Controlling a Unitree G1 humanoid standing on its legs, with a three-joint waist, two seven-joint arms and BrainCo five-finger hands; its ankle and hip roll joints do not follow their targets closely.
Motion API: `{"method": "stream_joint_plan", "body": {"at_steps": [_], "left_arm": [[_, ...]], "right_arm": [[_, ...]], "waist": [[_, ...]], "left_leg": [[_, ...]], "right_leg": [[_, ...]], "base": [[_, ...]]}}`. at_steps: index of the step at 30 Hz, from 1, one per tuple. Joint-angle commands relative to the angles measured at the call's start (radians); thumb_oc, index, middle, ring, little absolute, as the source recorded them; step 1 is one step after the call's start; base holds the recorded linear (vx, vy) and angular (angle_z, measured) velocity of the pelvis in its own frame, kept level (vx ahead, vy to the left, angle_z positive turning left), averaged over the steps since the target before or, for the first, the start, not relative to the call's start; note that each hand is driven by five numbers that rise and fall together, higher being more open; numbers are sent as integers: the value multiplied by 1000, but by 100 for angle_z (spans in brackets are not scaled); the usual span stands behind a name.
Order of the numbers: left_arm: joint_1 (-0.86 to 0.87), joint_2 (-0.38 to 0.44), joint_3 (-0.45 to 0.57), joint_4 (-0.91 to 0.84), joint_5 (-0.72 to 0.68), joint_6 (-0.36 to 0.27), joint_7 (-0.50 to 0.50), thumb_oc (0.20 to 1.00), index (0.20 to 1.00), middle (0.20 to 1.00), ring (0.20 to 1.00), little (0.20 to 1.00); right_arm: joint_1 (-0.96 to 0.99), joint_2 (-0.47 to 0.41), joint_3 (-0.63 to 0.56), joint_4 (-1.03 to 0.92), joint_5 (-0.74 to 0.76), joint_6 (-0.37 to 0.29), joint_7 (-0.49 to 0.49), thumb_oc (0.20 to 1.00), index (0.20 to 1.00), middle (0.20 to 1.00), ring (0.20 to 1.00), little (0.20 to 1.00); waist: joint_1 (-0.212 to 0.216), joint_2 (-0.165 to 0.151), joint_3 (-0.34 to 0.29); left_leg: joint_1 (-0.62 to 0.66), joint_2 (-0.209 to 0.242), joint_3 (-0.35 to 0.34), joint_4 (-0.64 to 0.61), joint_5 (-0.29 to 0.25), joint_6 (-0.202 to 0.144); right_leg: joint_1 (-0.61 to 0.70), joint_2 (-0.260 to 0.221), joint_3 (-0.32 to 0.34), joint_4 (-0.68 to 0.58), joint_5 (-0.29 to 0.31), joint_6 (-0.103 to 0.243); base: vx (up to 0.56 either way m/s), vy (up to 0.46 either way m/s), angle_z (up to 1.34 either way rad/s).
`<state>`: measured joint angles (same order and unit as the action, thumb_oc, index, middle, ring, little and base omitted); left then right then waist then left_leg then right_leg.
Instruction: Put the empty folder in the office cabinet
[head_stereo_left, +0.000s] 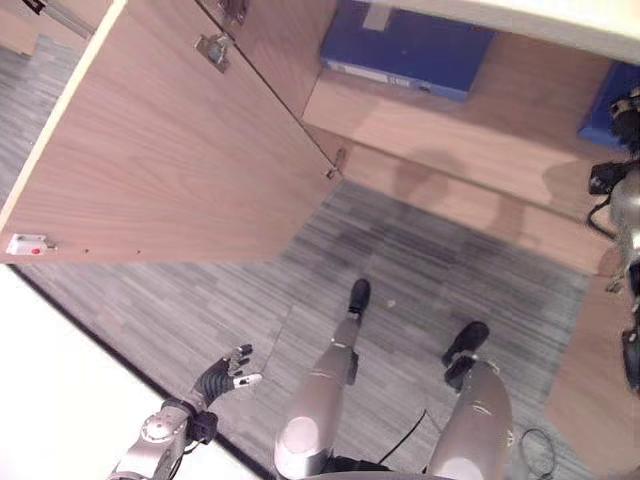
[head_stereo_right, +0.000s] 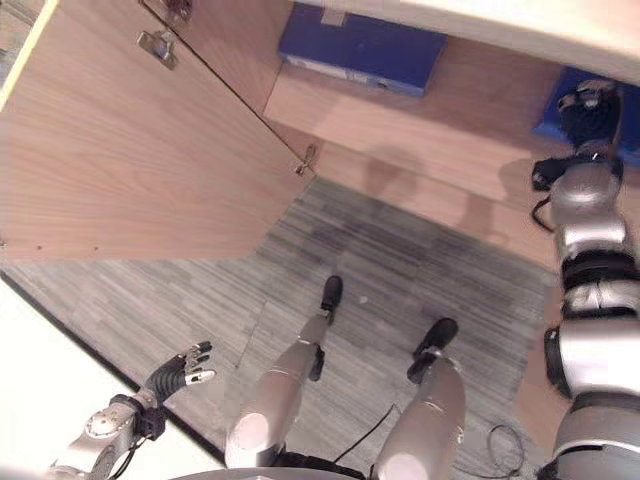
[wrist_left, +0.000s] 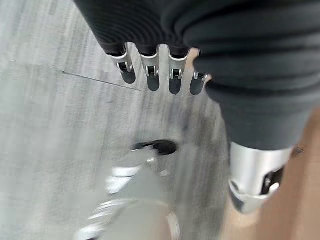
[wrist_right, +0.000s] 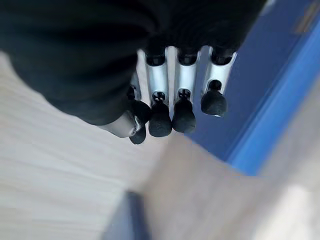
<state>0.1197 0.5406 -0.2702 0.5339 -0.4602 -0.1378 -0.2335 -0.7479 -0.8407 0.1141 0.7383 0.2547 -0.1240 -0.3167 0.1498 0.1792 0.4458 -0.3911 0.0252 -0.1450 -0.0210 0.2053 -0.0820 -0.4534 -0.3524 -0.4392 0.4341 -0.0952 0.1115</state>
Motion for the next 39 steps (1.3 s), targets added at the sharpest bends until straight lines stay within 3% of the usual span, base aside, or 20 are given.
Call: {"method": "stream_joint_plan", "body": {"at_steps": [1,5,6,7,8,13,14,20,23,25,26,27,28,30,32,34,38,39], "left_arm": [[22,4,-20,56,-6,-7,11,1000,1000,1000,1000,1000],[26,-40,29,111,3,3,15,1000,1000,1000,1000,1000],[24,-60,57,147,10,10,17,1000,1000,1000,1000,1000],[25,-59,56,148,10,9,17,1000,1000,1000,1000,1000],[25,-68,71,167,20,11,18,1000,1000,1000,1000,1000],[45,-87,118,198,41,15,23,1000,1000,1000,1000,1000],[57,-96,158,223,58,16,27,1000,1000,1000,1000,1000],[68,-118,206,249,58,19,37,1000,1000,1000,1000,1000],[69,-128,219,240,60,16,44,1000,1000,1000,1000,1000],[73,-128,216,198,56,11,60,1000,1000,1000,1000,1000],[73,-128,216,198,56,12,60,1000,1000,1000,1000,1000],[71,-126,217,182,51,12,67,1000,1000,1000,1000,1000],[61,-128,207,171,46,4,86,1000,1000,1000,1000,1000],[52,-127,183,135,62,-13,110,1000,1000,1000,1000,1000],[17,-128,169,132,58,-14,143,1000,1000,1000,1000,1000],[13,-144,179,126,63,-22,153,1000,1000,1000,1000,1000],[5,-163,191,112,64,-31,180,1000,1000,1000,1000,1000],[5,-179,193,98,65,-33,192,1000,1000,1000,1000,1000]], "right_arm": [[123,44,-18,-73,-24,-62,6,200,200,200,200,200],[351,190,-86,-184,-59,-62,32,200,200,200,200,200],[420,246,-106,-228,-55,-64,47,385,385,385,385,385],[423,247,-107,-230,-56,-63,47,583,583,583,583,583],[456,274,-118,-240,-52,-60,54,1000,1000,1000,1000,1000],[565,370,-119,-259,-38,-50,96,1000,1000,1000,1000,1000],[620,411,-107,-232,-51,-35,132,1000,1000,1000,1000,1000],[656,462,-76,-128,-72,-5,171,1000,1000,1000,1000,1000],[661,488,-59,-81,-109,13,173,1000,1000,1000,1000,1000],[644,508,-43,-50,-96,21,184,1000,1000,1000,1000,1000],[643,508,-44,-49,-96,21,184,1000,1000,1000,1000,1000],[645,514,-37,-47,-97,24,189,1000,1000,1000,1000,1000],[655,528,-28,-42,-87,20,190,1000,1000,1000,1000,1000],[676,530,-21,-28,-72,12,187,1000,1000,1000,1000,1000],[681,521,-5,-18,-68,9,176,1000,1000,1000,1000,1000],[708,526,18,-6,-105,17,180,1000,1000,1000,1000,1000],[731,514,50,1,-142,21,193,1000,1000,1000,1000,1000],[746,511,64,7,-162,24,196,1000,1000,1000,1000,1000]], "waist": [[7,-52,-44],[-5,-103,-83],[-15,-127,-105],[-14,-128,-105],[-18,-140,-118],[-32,-174,-169],[-31,-191,-207],[-21,-208,-263],[-7,-206,-281],[-4,-205,-269],[-3,-205,-270],[-5,-200,-267],[-6,-196,-264],[-15,-193,-273],[-27,-193,-278],[-16,-205,-313],[-13,-193,-322],[-9,-184,-318]], "left_leg": [[57,36,2,-12,-130,-19],[120,50,14,-15,-143,-18],[148,55,23,-17,-148,-18],[150,56,23,-18,-148,-18],[167,59,27,-22,-151,-18],[222,62,45,-37,-159,-12],[260,60,53,-42,-172,-7],[318,49,58,-49,-195,1],[355,46,56,-48,-210,18],[394,45,63,-43,-219,32],[391,44,63,-43,-215,34],[398,51,57,-41,-211,36],[409,56,36,-41,-208,35],[399,43,-16,-41,-198,33],[382,32,-64,-41,-182,15],[371,13,-116,-55,-172,-11],[351,24,-142,-60,-148,-44],[342,36,-158,-57,-129,-71]], "right_leg": [[51,9,39,-71,70,87],[139,28,24,-119,80,90],[178,39,19,-147,84,90],[181,40,19,-149,84,91],[203,45,15,-171,89,91],[264,56,15,-227,113,95],[304,58,13,-246,116,97],[370,59,-2,-275,119,105],[372,49,-6,-192,111,116],[353,40,30,-60,149,144],[351,39,30,-64,155,144],[339,55,55,-24,178,150],[326,100,133,0,153,150],[348,150,217,-64,65,143],[373,184,288,-186,26,107],[470,182,227,-338,28,90],[510,198,216,-398,36,81],[540,206,189,-426,35,65]], "base": [[68,48,-11],[78,44,-8],[63,39,-6],[70,34,-10],[37,41,-20],[76,64,-11],[111,63,-12],[80,83,-5],[73,111,9],[31,78,8],[17,5,11],[12,-44,19],[29,-61,20],[63,-57,39],[92,-112,116],[101,-253,177],[27,-178,114],[-4,-190,69]]}}
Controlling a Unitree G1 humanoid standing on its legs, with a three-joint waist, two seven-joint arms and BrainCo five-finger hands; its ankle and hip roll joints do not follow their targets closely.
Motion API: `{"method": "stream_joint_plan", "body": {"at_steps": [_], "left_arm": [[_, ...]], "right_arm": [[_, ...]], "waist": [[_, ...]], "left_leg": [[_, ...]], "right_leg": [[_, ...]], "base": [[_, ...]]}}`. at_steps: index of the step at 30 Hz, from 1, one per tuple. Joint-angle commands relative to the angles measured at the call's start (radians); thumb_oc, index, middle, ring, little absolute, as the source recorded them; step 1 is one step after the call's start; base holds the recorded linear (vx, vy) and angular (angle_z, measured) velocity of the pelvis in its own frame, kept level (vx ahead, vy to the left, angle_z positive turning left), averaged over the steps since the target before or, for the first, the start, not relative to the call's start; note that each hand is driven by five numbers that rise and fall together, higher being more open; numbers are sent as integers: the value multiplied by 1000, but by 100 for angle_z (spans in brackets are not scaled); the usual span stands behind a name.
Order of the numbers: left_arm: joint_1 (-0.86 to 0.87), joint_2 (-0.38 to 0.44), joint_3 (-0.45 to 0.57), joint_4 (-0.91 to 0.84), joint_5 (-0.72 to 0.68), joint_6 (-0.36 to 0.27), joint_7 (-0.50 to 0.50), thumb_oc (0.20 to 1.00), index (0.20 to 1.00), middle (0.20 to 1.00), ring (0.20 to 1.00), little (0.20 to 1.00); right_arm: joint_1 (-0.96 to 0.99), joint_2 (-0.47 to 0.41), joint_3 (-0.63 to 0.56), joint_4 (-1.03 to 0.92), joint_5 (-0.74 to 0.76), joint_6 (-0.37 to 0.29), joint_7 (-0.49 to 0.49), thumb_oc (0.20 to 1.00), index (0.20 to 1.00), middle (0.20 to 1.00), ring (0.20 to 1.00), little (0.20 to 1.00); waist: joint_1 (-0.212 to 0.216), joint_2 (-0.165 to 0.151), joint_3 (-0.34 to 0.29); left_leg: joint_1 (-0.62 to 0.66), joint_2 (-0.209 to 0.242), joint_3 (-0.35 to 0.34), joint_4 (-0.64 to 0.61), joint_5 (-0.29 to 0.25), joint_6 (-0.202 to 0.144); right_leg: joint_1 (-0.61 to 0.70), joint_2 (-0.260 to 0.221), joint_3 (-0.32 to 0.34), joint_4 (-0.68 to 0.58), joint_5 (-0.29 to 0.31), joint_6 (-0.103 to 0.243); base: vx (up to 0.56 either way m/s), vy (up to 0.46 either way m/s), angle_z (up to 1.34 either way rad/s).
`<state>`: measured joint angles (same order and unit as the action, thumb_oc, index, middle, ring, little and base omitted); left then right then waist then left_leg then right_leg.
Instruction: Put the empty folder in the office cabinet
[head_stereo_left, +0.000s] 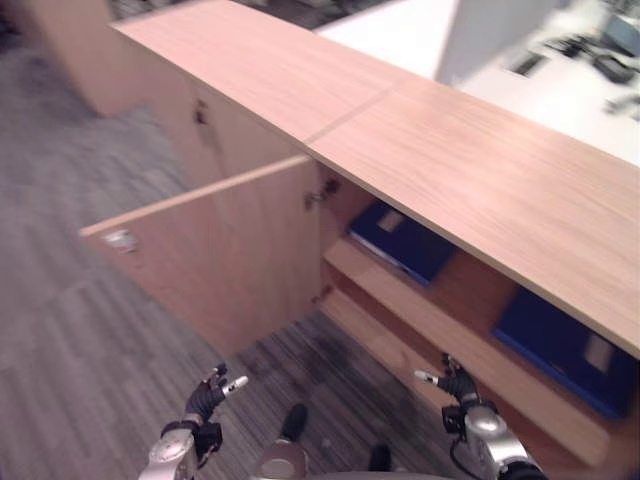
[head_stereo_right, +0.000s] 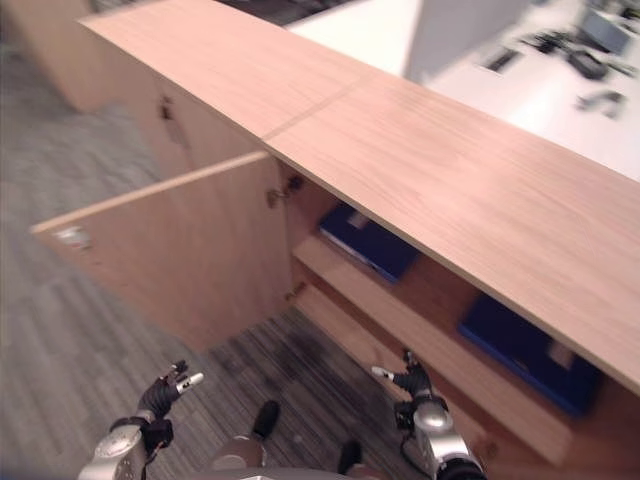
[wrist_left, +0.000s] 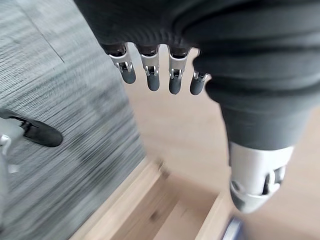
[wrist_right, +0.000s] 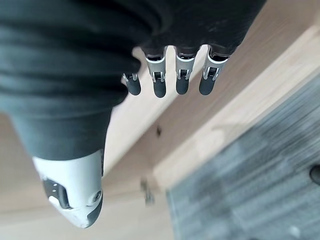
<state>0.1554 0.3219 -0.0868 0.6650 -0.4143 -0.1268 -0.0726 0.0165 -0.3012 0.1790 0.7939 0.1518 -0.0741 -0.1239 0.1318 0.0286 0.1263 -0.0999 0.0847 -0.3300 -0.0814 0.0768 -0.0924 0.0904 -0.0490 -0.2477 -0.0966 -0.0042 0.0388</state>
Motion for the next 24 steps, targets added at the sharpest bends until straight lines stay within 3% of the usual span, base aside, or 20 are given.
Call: {"method": "stream_joint_plan", "body": {"at_steps": [1,5,6,8,9,10,13,17,24], "left_arm": [[-30,36,8,-39,21,-46,35,1000,1000,1000,1000,1000],[-27,10,6,-50,31,-49,48,1000,1000,1000,1000,1000],[-32,6,8,-52,28,-50,55,1000,1000,1000,1000,1000],[-39,-1,8,-52,27,-45,58,1000,1000,1000,1000,1000],[-43,-3,6,-60,35,-41,56,1000,1000,1000,1000,1000],[-39,-1,4,-67,36,-41,52,1000,1000,1000,1000,1000],[-28,1,6,-61,37,-39,47,1000,1000,1000,1000,1000],[-26,-10,0,-60,35,-33,49,1000,1000,1000,1000,1000],[-40,3,-29,-111,68,-27,33,1000,1000,1000,1000,1000]], "right_arm": [[-19,-29,8,-40,-67,-27,6,1000,1000,1000,1000,1000],[-33,-41,35,-21,-82,-29,7,1000,1000,1000,1000,1000],[-38,-46,39,-18,-83,-28,6,1000,1000,1000,1000,1000],[-50,-58,52,-10,-92,-22,4,1000,1000,1000,1000,1000],[-64,-61,61,9,-97,-18,1,1000,1000,1000,1000,1000],[-66,-59,64,14,-95,-18,0,1000,1000,1000,1000,1000],[-53,-54,51,21,-88,-19,4,1000,1000,1000,1000,1000],[-43,-46,30,43,-77,-14,3,1000,1000,1000,1000,1000],[-30,-24,-13,51,-70,-4,-4,1000,1000,1000,1000,1000]], "waist": [[13,-30,3],[21,-10,15],[23,-7,26],[9,-15,47],[-11,-26,47],[-14,-32,47],[-38,-42,38],[-67,-34,5],[-74,-39,-21]], "left_leg": [[46,-18,28,5,8,-71],[19,15,64,7,46,-104],[3,25,102,20,64,-110],[-28,49,238,87,54,-91],[-31,87,392,167,15,-52],[-12,91,422,203,-17,-47],[70,90,435,315,-88,-45],[164,78,445,206,-129,-39],[196,18,450,68,-130,-17]], "right_leg": [[6,-94,-15,91,-56,134],[54,-90,-73,19,-45,131],[57,-95,-83,15,-44,131],[51,-106,-98,21,-43,124],[24,-117,-133,33,-36,109],[22,-119,-142,40,-38,102],[-1,-126,-190,82,-43,75],[-18,-131,-243,104,-29,80],[-28,-207,-293,111,58,131]], "base": [[-5,-192,32],[-53,-99,46],[-104,-11,10],[-245,-30,9],[-303,-66,37],[-294,-86,67],[-165,-23,75],[-73,72,100],[-32,202,49]]}}
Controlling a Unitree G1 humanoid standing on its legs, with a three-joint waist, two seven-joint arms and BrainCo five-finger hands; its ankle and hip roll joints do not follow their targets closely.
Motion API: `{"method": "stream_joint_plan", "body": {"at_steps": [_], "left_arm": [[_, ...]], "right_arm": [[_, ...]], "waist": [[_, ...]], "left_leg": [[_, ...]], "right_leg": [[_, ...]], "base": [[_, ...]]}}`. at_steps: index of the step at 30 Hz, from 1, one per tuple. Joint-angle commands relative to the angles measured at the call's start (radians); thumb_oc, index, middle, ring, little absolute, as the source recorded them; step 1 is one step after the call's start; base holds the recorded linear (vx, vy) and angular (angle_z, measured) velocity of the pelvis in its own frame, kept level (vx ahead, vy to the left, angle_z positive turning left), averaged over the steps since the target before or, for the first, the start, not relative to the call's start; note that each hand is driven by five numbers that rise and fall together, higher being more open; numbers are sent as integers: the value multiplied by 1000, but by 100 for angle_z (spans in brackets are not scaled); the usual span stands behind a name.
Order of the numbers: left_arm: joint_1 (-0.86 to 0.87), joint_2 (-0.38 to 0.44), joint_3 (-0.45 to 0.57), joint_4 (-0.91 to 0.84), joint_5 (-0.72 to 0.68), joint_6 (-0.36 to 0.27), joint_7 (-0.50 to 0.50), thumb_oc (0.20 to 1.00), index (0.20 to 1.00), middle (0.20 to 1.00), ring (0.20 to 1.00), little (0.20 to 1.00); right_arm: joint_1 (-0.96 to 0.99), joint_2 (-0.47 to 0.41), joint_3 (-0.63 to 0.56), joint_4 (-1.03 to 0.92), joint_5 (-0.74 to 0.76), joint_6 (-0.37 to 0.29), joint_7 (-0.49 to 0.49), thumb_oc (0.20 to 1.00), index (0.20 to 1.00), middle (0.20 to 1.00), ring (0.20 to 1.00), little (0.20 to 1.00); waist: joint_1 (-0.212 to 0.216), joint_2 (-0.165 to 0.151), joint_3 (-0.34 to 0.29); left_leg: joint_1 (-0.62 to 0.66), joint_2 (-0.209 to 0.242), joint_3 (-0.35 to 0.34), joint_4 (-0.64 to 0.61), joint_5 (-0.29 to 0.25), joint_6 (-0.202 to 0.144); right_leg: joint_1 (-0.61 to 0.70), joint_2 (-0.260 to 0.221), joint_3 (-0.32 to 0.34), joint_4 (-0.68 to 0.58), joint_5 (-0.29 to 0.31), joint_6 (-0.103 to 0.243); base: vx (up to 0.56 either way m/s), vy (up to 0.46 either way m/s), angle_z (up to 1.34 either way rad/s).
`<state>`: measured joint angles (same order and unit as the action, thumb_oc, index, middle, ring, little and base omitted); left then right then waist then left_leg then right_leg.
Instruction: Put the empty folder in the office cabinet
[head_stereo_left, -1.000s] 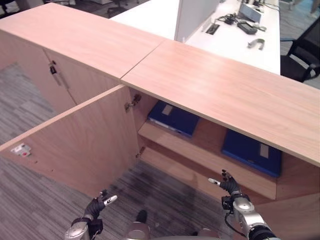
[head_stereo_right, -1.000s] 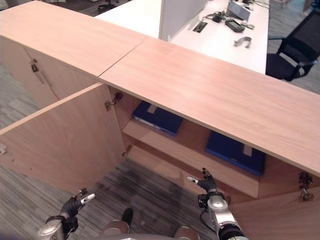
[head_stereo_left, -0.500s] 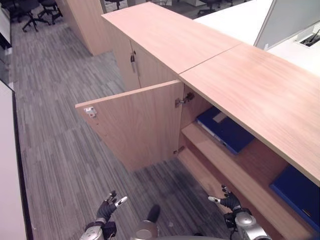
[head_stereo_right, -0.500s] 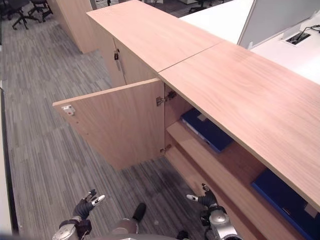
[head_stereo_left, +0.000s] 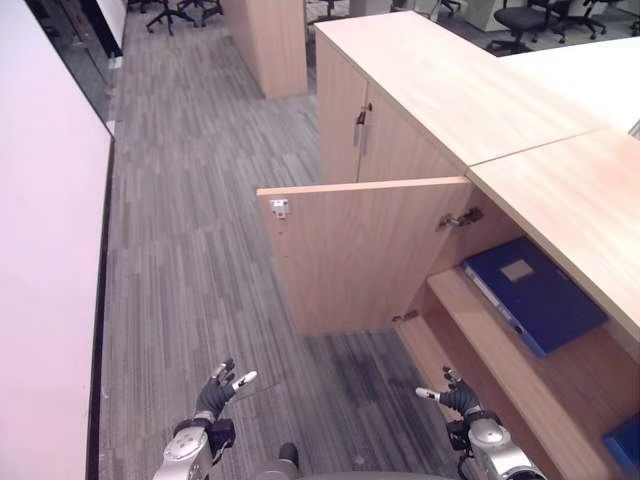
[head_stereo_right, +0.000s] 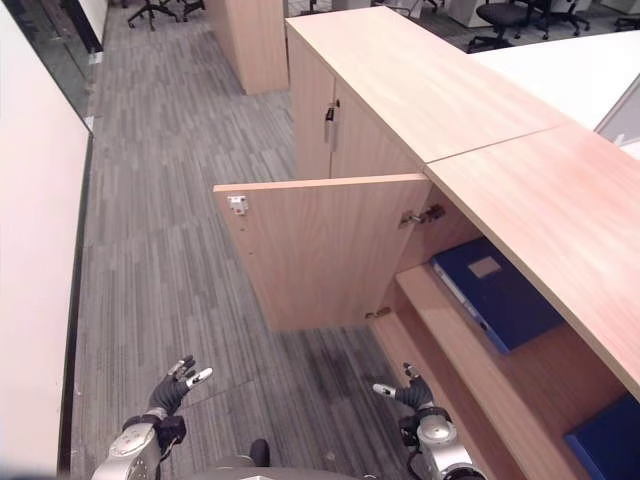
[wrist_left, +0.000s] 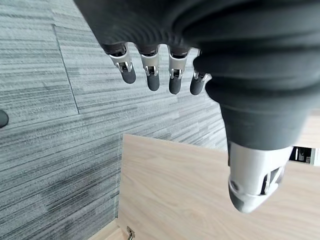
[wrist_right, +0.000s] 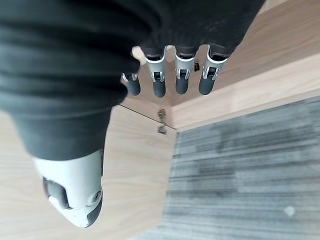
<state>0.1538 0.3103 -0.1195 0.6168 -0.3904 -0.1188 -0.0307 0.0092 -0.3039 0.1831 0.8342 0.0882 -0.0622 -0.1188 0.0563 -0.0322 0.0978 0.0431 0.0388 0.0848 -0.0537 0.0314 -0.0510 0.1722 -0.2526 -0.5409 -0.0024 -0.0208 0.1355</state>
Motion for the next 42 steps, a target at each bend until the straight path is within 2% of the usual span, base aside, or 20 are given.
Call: {"method": "stream_joint_plan", "body": {"at_steps": [1,3,4,6,7,8,10,12,15,18,19,23,32,42], "left_arm": [[-37,14,6,-67,45,-34,-12,1000,1000,1000,1000,1000],[-43,20,5,-70,51,-34,-14,1000,1000,1000,1000,1000],[-54,27,11,-68,58,-33,-10,1000,1000,1000,1000,1000],[-57,28,15,-65,57,-36,-10,1000,1000,1000,1000,1000],[-65,32,11,-57,60,-38,-9,1000,1000,1000,1000,1000],[-66,32,11,-57,60,-38,-9,1000,1000,1000,1000,1000],[-72,35,5,-62,59,-40,-1,1000,1000,1000,1000,1000],[-78,40,-1,-59,60,-43,-1,1000,1000,1000,1000,1000],[-67,36,-6,-75,52,-44,-12,1000,1000,1000,1000,1000],[-59,30,-5,-77,46,-45,-15,1000,1000,1000,1000,1000],[-42,18,-4,-77,40,-42,-22,1000,1000,1000,1000,1000],[-26,16,-7,-86,52,-39,-30,1000,1000,1000,1000,1000],[-28,9,-10,-82,64,-35,-26,1000,1000,1000,1000,1000],[-168,41,39,-57,49,-58,40,1000,1000,1000,1000,1000]], "right_arm": [[-22,-14,-17,16,-5,-13,-7,1000,1000,1000,1000,1000],[-23,-4,-24,24,-3,-10,-7,1000,1000,1000,1000,1000],[-30,17,-25,40,-1,-5,-3,1000,1000,1000,1000,1000],[-35,23,-22,41,-1,-4,-1,1000,1000,1000,1000,1000],[-38,36,-20,51,4,-5,2,1000,1000,1000,1000,1000],[-39,36,-20,52,4,-5,2,1000,1000,1000,1000,1000],[-37,40,-23,53,11,-3,2,1000,1000,1000,1000,1000],[-22,45,-23,51,21,-9,2,1000,1000,1000,1000,1000],[-6,45,-18,68,21,-12,5,1000,1000,1000,1000,1000],[-10,42,-14,92,23,-13,8,1000,1000,1000,1000,1000],[1,37,-2,90,13,-13,13,1000,1000,1000,1000,1000],[13,30,3,79,1,-12,18,1000,1000,1000,1000,1000],[41,20,2,100,-11,-3,28,1000,1000,1000,1000,1000],[59,1,9,88,-21,2,38,1000,1000,1000,1000,1000]], "waist": [[6,22,8],[4,14,7],[2,14,22],[1,15,29],[-1,14,50],[-1,12,49],[-11,13,59],[-13,12,49],[-3,2,33],[-2,3,24],[3,0,5],[2,-3,0],[-10,-4,-1],[-46,7,-17]], "left_leg": [[61,58,32,31,-91,-52],[55,34,24,17,-86,-38],[65,14,27,-6,-90,-13],[72,7,34,-12,-90,-3],[86,-2,37,-14,-94,10],[82,-4,37,-14,-90,11],[85,-10,31,-13,-85,21],[73,-18,26,-12,-81,27],[64,-32,12,-13,-78,32],[61,-32,13,-15,-75,31],[58,-31,24,-21,-70,25],[66,-30,26,-29,-71,21],[89,-22,24,-34,-76,12],[122,-4,63,-34,-80,-3]], "right_leg": [[-107,-8,5,21,76,39],[-120,-30,5,37,85,50],[-157,-61,17,121,93,66],[-176,-71,27,161,95,74],[-200,-76,76,234,99,96],[-203,-77,76,231,104,95],[-227,-41,160,265,106,101],[-208,-2,175,237,53,86],[-167,16,167,166,27,64],[-157,31,188,112,35,60],[-128,38,184,51,49,62],[-104,37,175,22,62,64],[-72,44,168,0,54,59],[-52,52,175,-24,60,55]], "base": [[-28,180,19],[-53,225,14],[-70,229,12],[-63,173,7],[-59,129,-3],[-50,108,-7],[-32,81,12],[-2,55,29],[28,-5,13],[46,-8,-2],[44,-15,-10],[36,-14,-7],[11,-18,0],[35,-40,-8]]}}
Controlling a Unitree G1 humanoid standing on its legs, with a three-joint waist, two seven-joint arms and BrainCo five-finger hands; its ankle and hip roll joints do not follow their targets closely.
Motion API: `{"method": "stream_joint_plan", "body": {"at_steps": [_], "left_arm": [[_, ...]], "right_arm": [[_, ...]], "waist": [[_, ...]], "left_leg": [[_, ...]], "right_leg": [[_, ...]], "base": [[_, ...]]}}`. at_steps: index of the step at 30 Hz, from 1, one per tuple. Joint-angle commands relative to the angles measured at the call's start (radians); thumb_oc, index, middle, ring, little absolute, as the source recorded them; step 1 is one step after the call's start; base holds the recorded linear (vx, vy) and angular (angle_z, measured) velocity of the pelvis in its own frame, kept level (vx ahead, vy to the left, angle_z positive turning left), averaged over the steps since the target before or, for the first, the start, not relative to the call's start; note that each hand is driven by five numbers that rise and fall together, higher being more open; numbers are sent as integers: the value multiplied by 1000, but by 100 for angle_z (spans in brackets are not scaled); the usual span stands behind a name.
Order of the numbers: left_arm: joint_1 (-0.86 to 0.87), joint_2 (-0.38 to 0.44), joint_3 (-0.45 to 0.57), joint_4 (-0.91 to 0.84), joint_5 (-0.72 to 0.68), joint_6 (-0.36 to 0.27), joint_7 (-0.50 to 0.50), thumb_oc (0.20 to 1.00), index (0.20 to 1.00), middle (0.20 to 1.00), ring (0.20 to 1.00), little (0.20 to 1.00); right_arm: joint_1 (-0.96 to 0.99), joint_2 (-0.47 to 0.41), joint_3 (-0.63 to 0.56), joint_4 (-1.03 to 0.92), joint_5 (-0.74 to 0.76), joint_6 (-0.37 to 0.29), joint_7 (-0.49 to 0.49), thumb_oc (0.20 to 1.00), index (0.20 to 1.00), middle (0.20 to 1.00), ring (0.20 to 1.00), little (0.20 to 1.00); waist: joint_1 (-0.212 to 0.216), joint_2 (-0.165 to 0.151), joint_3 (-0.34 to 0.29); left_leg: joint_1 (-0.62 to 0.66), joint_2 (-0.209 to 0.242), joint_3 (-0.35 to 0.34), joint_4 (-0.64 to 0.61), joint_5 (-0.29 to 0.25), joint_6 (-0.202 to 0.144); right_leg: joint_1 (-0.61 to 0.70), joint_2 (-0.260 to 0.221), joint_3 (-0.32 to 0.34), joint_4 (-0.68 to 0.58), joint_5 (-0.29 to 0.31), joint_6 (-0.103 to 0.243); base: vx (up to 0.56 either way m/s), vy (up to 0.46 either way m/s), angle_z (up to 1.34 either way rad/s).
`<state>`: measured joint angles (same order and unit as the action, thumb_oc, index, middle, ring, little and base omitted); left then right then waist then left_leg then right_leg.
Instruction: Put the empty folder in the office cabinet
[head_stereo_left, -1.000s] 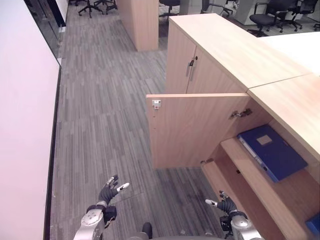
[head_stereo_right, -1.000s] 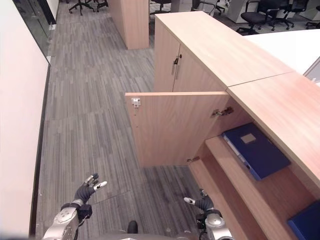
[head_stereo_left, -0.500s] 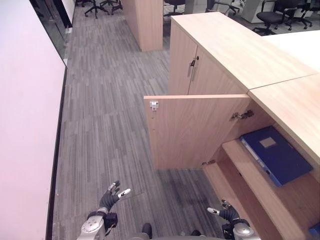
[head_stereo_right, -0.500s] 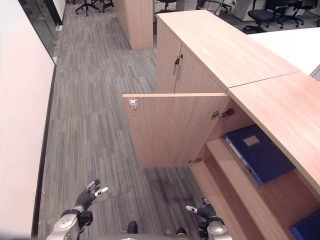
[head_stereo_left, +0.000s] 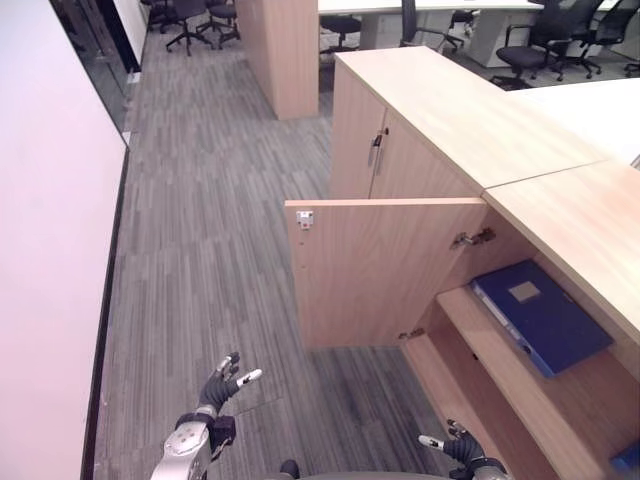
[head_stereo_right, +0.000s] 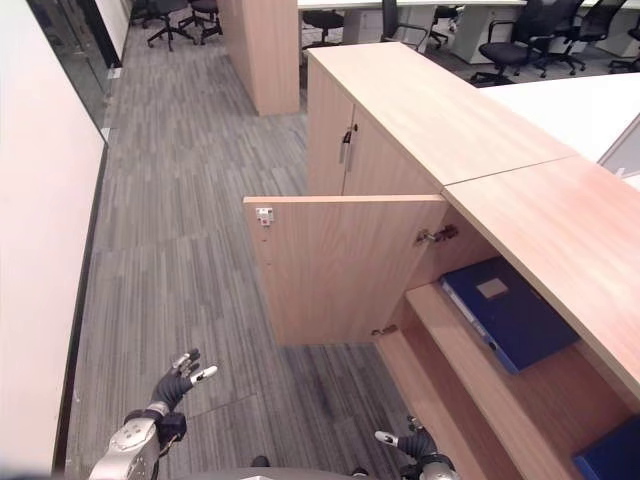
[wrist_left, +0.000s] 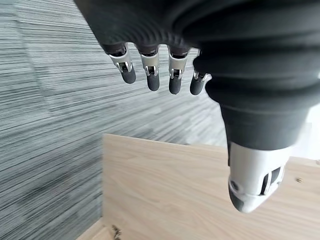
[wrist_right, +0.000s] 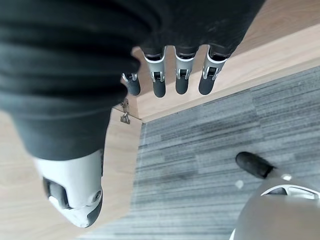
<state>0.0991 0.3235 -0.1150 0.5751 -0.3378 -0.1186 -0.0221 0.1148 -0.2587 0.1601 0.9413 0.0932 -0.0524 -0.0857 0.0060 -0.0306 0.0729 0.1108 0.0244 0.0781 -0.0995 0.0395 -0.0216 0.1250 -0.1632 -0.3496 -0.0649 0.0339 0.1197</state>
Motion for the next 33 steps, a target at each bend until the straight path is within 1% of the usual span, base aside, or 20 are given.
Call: {"method": "stream_joint_plan", "body": {"at_steps": [1,2,3,7,8,9,10,15,18,21,22,23,24,25,27,30,31,33], "left_arm": [[-136,40,42,-14,-9,-61,39,1000,1000,1000,1000,1000],[-137,41,42,-13,-9,-62,39,1000,1000,1000,1000,1000],[-190,70,54,1,-19,-66,53,1000,1000,1000,1000,1000],[-321,142,66,78,-46,-80,77,1000,1000,1000,1000,1000],[-324,143,65,81,-47,-81,77,1000,1000,1000,1000,1000],[-417,201,66,135,-72,-87,87,1000,1000,1000,1000,1000],[-419,201,65,137,-73,-87,87,1000,1000,1000,1000,1000],[-572,296,34,220,-81,-87,86,1000,1000,1000,1000,1000],[-639,321,19,257,-95,-87,83,1000,1000,1000,1000,1000],[-704,340,9,328,-106,-82,81,1000,1000,1000,1000,1000],[-737,352,4,370,-101,-78,80,1000,1000,1000,1000,1000],[-739,352,3,372,-101,-79,79,1000,1000,1000,1000,1000],[-764,356,7,393,-114,-79,82,1000,1000,1000,1000,1000],[-765,357,6,394,-115,-80,81,1000,1000,1000,1000,1000],[-787,359,8,418,-124,-78,79,1000,1000,1000,1000,1000],[-819,362,13,459,-133,-74,74,1000,1000,1000,1000,1000],[-836,360,9,482,-132,-72,65,1000,1000,1000,1000,1000],[-842,359,8,500,-130,-71,59,1000,1000,1000,1000,1000]], "right_arm": [[-48,-50,33,-25,-28,-8,5,1000,1000,1000,1000,1000],[-48,-50,33,-26,-28,-8,5,1000,1000,1000,1000,1000],[-51,-60,36,-28,-27,-12,9,1000,1000,1000,1000,1000],[-55,-73,49,-47,-22,-21,15,1000,1000,1000,1000,1000],[-56,-73,48,-48,-22,-21,15,1000,1000,1000,1000,1000],[-53,-79,64,-54,-19,-28,22,1000,1000,1000,1000,1000],[-53,-79,63,-54,-19,-28,22,1000,1000,1000,1000,1000],[-57,-88,82,-67,-8,-34,36,1000,1000,1000,1000,1000],[-59,-87,86,-74,-1,-36,41,1000,1000,1000,1000,1000],[-59,-88,92,-83,2,-37,46,1000,1000,1000,1000,1000],[-61,-89,94,-81,6,-38,48,1000,1000,1000,1000,1000],[-62,-88,94,-82,6,-38,48,1000,1000,1000,1000,1000],[-68,-90,97,-88,11,-40,45,1000,1000,1000,1000,1000],[-69,-89,97,-88,11,-40,45,1000,1000,1000,1000,1000],[-73,-87,103,-86,10,-43,43,1000,1000,1000,1000,1000],[-66,-80,109,-88,8,-44,47,1000,1000,1000,1000,1000],[-64,-72,115,-84,11,-45,50,1000,1000,1000,1000,1000],[-57,-64,124,-85,10,-46,53,1000,1000,1000,1000,1000]], "waist": [[-1,7,6],[0,7,6],[-11,12,3],[-37,16,-4],[-36,16,-3],[-55,18,-8],[-54,17,-7],[-86,17,-9],[-100,10,-5],[-116,-1,3],[-125,-12,8],[-124,-12,9],[-133,-26,16],[-131,-26,17],[-136,-39,19],[-142,-64,19],[-144,-81,18],[-146,-94,17]], "left_leg": [[58,11,76,12,-88,-33],[58,12,76,12,-88,-33],[61,14,87,12,-88,-36],[70,18,107,12,-92,-38],[71,18,108,12,-92,-38],[79,20,121,12,-98,-39],[79,20,121,12,-98,-39],[90,23,147,12,-103,-40],[94,27,165,12,-107,-38],[97,31,186,12,-110,-37],[101,35,199,13,-113,-36],[101,35,201,13,-113,-36],[100,40,213,15,-114,-36],[100,40,214,15,-114,-35],[101,41,223,16,-118,-35],[115,45,245,15,-126,-34],[129,49,257,13,-131,-35],[139,50,267,12,-135,-36]], "right_leg": [[-5,-37,-13,37,7,72],[-5,-37,-13,37,7,72],[-5,-36,-7,35,9,73],[-11,-32,13,36,10,75],[-11,-32,14,37,10,75],[-15,-30,27,40,10,78],[-15,-30,28,40,10,78],[-27,-26,51,54,11,84],[-42,-23,68,64,12,88],[-57,-19,86,71,16,93],[-65,-15,98,74,19,96],[-66,-15,100,75,19,96],[-81,-13,113,78,26,101],[-82,-13,115,79,26,101],[-90,-12,122,78,31,104],[-91,-7,135,76,36,109],[-88,-4,145,73,41,112],[-86,-4,151,71,46,117]], "base": [[46,-17,-21],[34,-2,-29],[29,-2,-23],[36,0,-18],[40,4,-14],[32,3,-13],[48,5,-23],[26,11,-20],[14,21,-18],[6,21,-27],[11,12,-26],[-18,8,-37],[-25,3,-39],[-37,2,-34],[-13,0,-20],[14,-19,-18],[31,-50,-22],[18,-25,-27]]}}
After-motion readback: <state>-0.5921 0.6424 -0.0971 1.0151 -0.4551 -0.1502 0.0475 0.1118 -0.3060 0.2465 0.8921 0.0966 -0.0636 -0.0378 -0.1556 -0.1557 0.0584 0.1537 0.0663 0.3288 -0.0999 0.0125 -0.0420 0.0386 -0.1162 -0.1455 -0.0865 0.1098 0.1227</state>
